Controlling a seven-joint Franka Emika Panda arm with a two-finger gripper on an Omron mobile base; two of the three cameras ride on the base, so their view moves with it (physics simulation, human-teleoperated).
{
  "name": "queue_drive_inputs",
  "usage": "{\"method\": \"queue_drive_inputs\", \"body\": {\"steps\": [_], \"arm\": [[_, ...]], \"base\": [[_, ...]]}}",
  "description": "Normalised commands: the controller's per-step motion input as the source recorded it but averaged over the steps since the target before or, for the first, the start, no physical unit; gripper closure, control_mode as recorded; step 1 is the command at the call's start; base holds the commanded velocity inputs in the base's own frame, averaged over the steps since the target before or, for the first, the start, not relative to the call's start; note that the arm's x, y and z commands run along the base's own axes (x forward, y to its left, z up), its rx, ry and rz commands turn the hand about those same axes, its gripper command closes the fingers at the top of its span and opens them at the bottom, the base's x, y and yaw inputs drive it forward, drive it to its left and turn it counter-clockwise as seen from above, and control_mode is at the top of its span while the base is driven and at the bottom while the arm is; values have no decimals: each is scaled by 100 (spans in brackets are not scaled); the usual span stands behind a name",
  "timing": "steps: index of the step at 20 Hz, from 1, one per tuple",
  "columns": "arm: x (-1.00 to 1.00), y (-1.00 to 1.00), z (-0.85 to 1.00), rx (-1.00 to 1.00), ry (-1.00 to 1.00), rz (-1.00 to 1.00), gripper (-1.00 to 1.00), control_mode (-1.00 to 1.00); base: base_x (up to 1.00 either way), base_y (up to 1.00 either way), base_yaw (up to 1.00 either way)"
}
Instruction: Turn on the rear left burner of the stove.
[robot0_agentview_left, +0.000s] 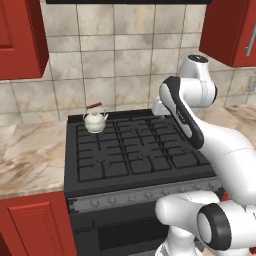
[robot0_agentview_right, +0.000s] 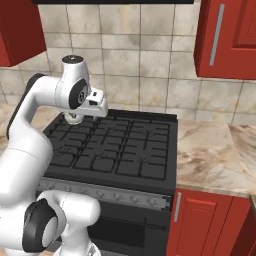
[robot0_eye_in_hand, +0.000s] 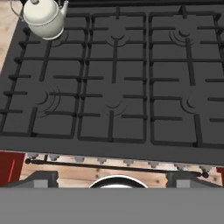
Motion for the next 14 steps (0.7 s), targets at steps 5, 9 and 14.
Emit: {"method": "queue_drive_inputs", "body": {"steps": [5, 9, 14], "arm": [[0, 0, 0, 0, 0, 0, -100, 100], [0, 0, 0, 0, 0, 0, -100, 100], [0, 0, 0, 0, 0, 0, -100, 100]], "base": [[13, -44, -2], [3, -79, 0], [2, -37, 0]]}}
